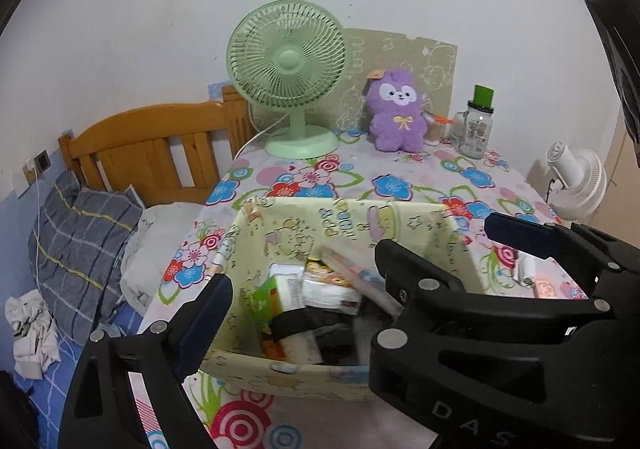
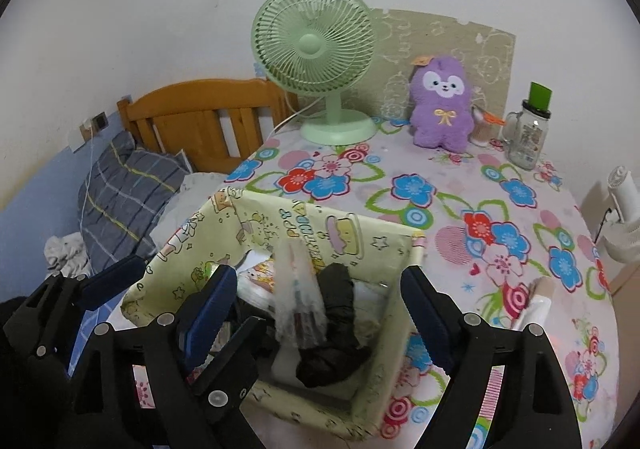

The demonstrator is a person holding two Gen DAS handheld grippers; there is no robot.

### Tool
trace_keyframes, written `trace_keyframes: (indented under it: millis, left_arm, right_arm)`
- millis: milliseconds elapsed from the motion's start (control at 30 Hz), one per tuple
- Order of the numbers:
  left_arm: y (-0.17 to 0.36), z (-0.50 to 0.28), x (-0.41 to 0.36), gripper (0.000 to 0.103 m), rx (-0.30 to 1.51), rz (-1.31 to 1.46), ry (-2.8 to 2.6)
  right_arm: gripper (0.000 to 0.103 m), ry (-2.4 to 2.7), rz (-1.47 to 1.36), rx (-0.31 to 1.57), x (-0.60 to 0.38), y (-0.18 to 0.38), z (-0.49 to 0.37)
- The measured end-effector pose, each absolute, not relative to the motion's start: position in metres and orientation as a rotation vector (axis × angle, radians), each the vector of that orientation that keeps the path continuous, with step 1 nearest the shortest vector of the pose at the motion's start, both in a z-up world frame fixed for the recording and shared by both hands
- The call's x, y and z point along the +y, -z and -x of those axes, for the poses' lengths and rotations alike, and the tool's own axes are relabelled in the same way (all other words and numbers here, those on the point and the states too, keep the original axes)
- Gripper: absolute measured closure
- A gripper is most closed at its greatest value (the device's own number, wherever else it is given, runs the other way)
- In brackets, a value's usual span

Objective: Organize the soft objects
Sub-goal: 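Open the left tool to drop the green book into the box while the right tool drops the clear bag, then move both open tools back toward the white roll and pink card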

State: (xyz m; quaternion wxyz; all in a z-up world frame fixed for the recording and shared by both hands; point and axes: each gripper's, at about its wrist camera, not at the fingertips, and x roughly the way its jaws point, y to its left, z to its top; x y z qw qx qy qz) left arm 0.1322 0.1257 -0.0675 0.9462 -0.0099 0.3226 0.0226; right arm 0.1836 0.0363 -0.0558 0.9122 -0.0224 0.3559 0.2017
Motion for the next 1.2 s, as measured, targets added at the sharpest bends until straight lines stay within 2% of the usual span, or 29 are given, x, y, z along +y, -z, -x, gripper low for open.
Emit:
trace_keyframes:
  millis: [267,333,400,1200]
  left_arm:
    - [0.055,-0.123,0.099,0.004,0.633,-0.001,-0.025]
    - [0.052,-0.121,0.091,0.003,0.626,-0.01,-0.016]
    - [0.05,-0.12,0.085,0.002,0.623,-0.015,-0.013]
    - [0.03,-0.097,0.001,0.0,0.589,-0.03,0.059]
  right_arm:
    - [0.011,-0.35,0.037,0.689,0.009,0.042,-0.168]
    - [0.005,-0.326,0.036,0.672,0.001,0.039,-0.164]
    - [0.003,-0.305,0.035,0.657,-0.007,0.036,-0.16]
    - [0.0,-0.194,-0.042,0.631,-0.102,0.019,-0.126]
